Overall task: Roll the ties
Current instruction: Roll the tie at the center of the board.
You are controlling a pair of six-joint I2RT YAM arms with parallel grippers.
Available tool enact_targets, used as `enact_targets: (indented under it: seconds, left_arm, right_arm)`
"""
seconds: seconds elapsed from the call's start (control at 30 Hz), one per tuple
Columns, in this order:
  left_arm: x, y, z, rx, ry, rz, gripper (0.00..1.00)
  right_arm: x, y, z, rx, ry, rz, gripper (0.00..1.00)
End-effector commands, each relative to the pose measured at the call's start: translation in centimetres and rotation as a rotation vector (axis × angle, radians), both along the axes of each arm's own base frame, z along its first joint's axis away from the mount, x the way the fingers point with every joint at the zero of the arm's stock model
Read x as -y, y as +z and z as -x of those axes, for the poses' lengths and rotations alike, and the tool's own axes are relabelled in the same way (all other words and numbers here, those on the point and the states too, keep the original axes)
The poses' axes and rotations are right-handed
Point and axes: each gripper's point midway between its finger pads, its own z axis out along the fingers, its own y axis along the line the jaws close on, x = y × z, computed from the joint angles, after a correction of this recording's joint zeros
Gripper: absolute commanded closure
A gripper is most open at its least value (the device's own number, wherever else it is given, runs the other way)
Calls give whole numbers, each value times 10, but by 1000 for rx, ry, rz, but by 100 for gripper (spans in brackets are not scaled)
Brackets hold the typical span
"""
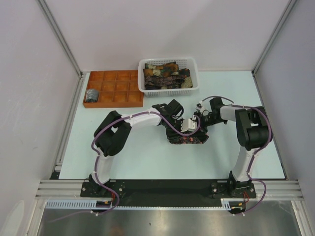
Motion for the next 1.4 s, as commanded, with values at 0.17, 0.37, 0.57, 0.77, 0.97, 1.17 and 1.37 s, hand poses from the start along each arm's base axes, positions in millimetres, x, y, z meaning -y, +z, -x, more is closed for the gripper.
enact_targets:
  seconds: [0.17, 0.37, 0.57, 0.77, 0.97, 1.17, 1.37]
  left_arm:
    - [-10, -23, 10, -48, -15, -85, 62]
    - [-10, -22, 10, -47, -11, -84, 61]
    - [-11, -17, 8, -57, 3, -68, 51]
    - [-11, 13, -7, -98, 76, 47, 24]
    - [-6, 28, -8, -90, 69, 140, 11]
    - [13, 30, -7, -87, 39, 190, 5]
    - [35, 25, -6, -63, 16, 211, 17]
  right_arm:
    - [-27, 30, 6, 14, 29, -98, 55]
    - [-32, 9, 5, -8, 32, -80, 60]
    - [-22, -5, 2, 0, 17, -18, 100]
    - [-1, -33, 4, -4, 23, 90, 100]
    - [15, -52, 3, -21, 7, 169, 100]
    - [10, -52, 2, -14, 17, 172, 100]
    - [4, -53, 1, -12, 27, 162, 100]
